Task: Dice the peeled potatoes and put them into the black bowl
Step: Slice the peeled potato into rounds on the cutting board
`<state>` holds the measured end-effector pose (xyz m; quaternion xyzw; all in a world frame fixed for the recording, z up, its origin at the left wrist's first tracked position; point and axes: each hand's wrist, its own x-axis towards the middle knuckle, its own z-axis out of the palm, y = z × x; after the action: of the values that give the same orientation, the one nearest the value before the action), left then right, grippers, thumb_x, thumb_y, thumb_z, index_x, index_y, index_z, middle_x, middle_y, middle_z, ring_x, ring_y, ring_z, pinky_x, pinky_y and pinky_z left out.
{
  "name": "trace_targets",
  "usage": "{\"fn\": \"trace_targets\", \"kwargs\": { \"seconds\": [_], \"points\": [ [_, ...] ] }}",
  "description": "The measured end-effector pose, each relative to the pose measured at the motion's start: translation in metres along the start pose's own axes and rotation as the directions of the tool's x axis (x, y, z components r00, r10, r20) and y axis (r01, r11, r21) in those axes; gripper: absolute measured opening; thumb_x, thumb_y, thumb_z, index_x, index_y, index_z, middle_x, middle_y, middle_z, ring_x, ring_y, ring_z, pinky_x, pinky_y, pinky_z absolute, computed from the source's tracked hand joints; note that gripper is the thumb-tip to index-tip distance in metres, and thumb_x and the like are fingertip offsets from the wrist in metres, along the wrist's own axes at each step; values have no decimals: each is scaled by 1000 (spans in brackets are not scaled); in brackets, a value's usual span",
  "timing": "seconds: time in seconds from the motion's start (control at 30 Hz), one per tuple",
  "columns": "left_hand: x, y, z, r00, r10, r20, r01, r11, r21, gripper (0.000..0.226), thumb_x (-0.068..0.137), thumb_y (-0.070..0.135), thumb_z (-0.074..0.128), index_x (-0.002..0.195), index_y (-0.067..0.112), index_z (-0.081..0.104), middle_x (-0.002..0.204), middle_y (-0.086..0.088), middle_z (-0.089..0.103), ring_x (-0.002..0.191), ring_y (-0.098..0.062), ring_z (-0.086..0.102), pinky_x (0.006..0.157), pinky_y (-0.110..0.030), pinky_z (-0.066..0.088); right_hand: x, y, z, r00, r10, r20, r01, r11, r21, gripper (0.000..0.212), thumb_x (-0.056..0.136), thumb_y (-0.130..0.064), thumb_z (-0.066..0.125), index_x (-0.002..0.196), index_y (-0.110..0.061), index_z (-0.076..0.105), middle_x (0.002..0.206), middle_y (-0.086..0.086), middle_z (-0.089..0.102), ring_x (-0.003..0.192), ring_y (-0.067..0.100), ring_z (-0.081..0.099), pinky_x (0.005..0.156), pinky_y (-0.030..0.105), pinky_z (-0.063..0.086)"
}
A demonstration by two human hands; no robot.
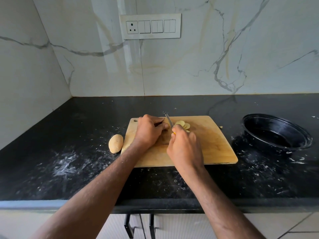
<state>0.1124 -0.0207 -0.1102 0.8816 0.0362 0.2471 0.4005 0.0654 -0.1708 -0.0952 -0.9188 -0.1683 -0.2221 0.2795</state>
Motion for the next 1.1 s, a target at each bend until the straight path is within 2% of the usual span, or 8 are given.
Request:
{"fn": "trace_targets", "kwargs": {
  "seconds": [0.13, 0.23, 0.37, 0.53, 0.6, 0.73, 0.9, 1.1],
  "points": [
    [0, 0, 0, 1000, 23, -15, -23, 1000, 2, 8, 87, 28, 78, 82, 23, 81, 75, 12, 74, 80, -22, 64, 79, -40, 54, 5, -2, 2, 1000, 22, 20, -22, 1000, 7, 23, 96, -16, 53, 117, -21, 61, 92, 9, 69, 85, 30, 66, 62, 37, 53],
    [-2, 4, -3, 999, 52, -13, -53, 998, -18, 11, 88, 23, 78, 77, 19, 80, 69, 13, 72, 65, 0, 56, 68, -22, 45, 14, -4, 2, 999, 28, 45, -28, 1000, -5, 22, 97, -15, 54, 117, -20, 62, 94, 8, 67, 79, 25, 59, 57, 31, 43],
    [-5, 9, -5, 998, 60, -10, -61, 997, -40, 33, 88, 17, 77, 60, 32, 70, 51, 21, 61, 49, 2, 46, 59, -11, 33, 27, -7, 1, 996, 44, 84, -45, 999, 2, 17, 96, -15, 54, 111, -18, 64, 98, 9, 67, 80, 25, 56, 60, 30, 39],
    [-4, 8, -6, 999, 32, -44, -34, 998, -54, 7, 87, 17, 77, 81, 17, 82, 72, 13, 74, 57, 2, 54, 67, -22, 42, 32, -11, 3, 995, 38, 90, -39, 999, 7, 17, 95, -11, 55, 108, -15, 64, 96, 10, 67, 78, 24, 53, 63, 32, 41],
    [-5, 9, -5, 999, 32, -40, -34, 997, -65, 5, 86, 14, 78, 85, 16, 82, 75, 8, 76, 61, 3, 55, 60, -19, 47, 29, -10, 4, 997, 34, 73, -35, 999, 6, 18, 95, -11, 55, 110, -15, 64, 96, 9, 68, 84, 26, 59, 63, 32, 44],
    [-6, 10, -6, 998, 31, -48, -34, 997, -76, 9, 85, 12, 80, 93, 16, 82, 84, 10, 77, 70, 4, 65, 63, -9, 48, 19, -8, 5, 997, 35, 74, -35, 999, -7, 20, 95, -13, 56, 112, -17, 63, 97, 7, 69, 79, 21, 54, 64, 29, 39],
    [-5, 9, -6, 1000, 10, -19, -11, 997, -72, 10, 85, 16, 80, 95, 15, 82, 85, 7, 78, 66, 11, 61, 62, -5, 43, 11, -5, 2, 992, 49, 117, -50, 999, 7, 19, 94, -14, 57, 112, -17, 63, 98, 5, 68, 79, 19, 54, 63, 27, 40],
    [-6, 12, -7, 999, -25, -30, 23, 998, -63, 3, 86, 16, 79, 87, 16, 82, 78, 7, 77, 77, -13, 72, 67, -26, 57, -1, -3, -2, 987, 47, 152, -46, 999, -10, 23, 94, -13, 56, 116, -16, 61, 99, 7, 65, 88, 25, 60, 62, 31, 39]
  ]
}}
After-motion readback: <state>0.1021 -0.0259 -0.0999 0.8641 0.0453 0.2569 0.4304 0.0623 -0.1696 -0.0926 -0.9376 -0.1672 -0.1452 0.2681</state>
